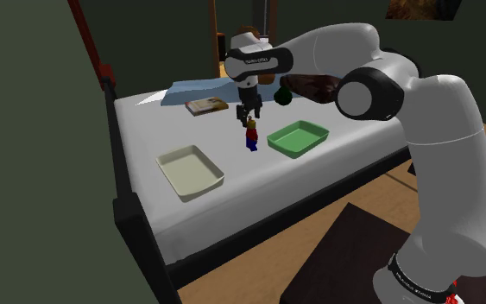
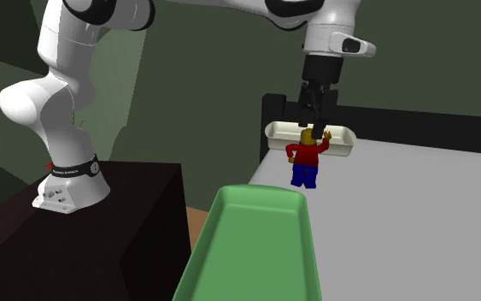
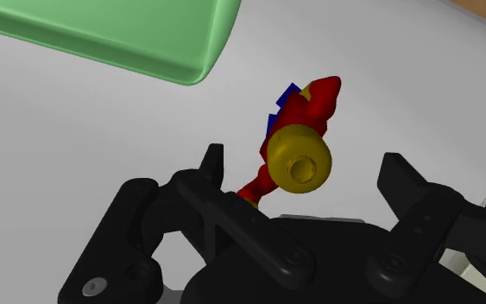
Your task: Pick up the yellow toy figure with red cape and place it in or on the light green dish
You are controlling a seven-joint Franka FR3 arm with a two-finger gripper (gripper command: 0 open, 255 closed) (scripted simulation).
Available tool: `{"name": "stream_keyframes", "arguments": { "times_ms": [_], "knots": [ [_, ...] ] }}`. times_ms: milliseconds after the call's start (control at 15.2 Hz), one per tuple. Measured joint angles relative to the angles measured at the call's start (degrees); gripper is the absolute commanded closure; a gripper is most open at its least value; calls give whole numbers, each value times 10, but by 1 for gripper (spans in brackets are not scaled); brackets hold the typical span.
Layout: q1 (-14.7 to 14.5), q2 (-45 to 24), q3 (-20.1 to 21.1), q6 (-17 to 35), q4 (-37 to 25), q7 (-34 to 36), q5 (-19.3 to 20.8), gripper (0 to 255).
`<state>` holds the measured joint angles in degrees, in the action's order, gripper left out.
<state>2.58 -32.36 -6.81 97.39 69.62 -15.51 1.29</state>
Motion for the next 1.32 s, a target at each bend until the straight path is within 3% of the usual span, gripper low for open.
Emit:
{"name": "stream_keyframes", "arguments": {
  "times_ms": [594,660,1320],
  "knots": [
    [1,1,0,29,29,0,0,0],
    [1,1,0,29,29,0,0,255],
    [1,1,0,29,29,0,0,255]
  ]
}}
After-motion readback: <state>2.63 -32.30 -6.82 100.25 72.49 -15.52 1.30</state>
